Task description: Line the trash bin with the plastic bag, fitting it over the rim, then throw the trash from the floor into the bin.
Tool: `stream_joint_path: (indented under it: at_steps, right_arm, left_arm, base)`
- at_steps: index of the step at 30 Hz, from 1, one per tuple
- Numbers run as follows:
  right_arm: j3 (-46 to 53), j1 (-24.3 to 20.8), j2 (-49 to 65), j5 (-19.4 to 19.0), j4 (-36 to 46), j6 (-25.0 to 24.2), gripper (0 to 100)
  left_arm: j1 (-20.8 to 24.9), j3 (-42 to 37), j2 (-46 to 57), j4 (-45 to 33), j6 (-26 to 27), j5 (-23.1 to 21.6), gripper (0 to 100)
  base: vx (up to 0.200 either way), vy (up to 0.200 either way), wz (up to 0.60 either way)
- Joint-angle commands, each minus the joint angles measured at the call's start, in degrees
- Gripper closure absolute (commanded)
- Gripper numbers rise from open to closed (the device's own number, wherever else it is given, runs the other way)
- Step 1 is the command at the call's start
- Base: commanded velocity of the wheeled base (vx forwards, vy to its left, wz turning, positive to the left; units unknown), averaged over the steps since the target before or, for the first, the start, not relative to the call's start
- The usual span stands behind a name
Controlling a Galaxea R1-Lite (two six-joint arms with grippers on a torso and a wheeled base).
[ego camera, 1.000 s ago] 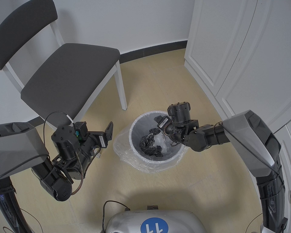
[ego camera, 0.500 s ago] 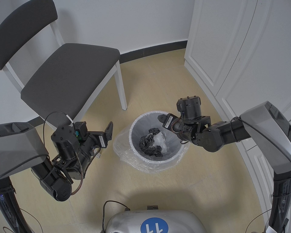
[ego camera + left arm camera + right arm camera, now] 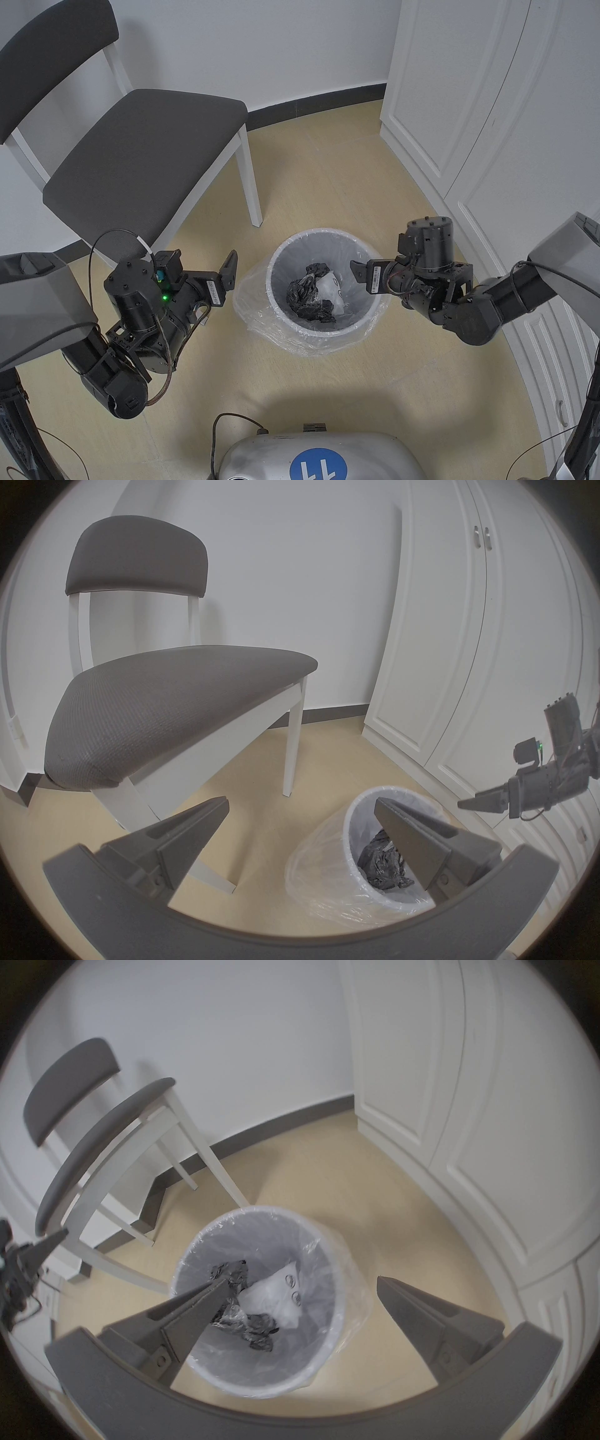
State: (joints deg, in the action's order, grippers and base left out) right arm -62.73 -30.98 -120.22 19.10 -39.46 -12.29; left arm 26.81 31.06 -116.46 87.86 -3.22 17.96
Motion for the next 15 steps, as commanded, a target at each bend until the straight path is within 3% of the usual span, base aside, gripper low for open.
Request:
stream_joint_path:
  at_steps: [1,8,15]
  right_arm:
    - [11.9,3.0,1.0,0.3,-16.1,12.8,0]
    - [16.7,6.8,-0.9,0.2,-30.5,23.2,0]
    - [14.8,7.5,-3.6,0.6,-42.1,24.0,0]
  left_arm:
    - [2.5,-1.4,1.2,0.0,0.1,0.2,0]
    - [3.8,-1.2,1.4,0.0,0.1,0.5,0]
    - [6.3,-0.5,3.9,0.1,0.1,0.8,0]
  base:
    - [0.0,0.0,0.0]
    - [0.0,0.0,0.0]
    - [0.0,0.0,0.0]
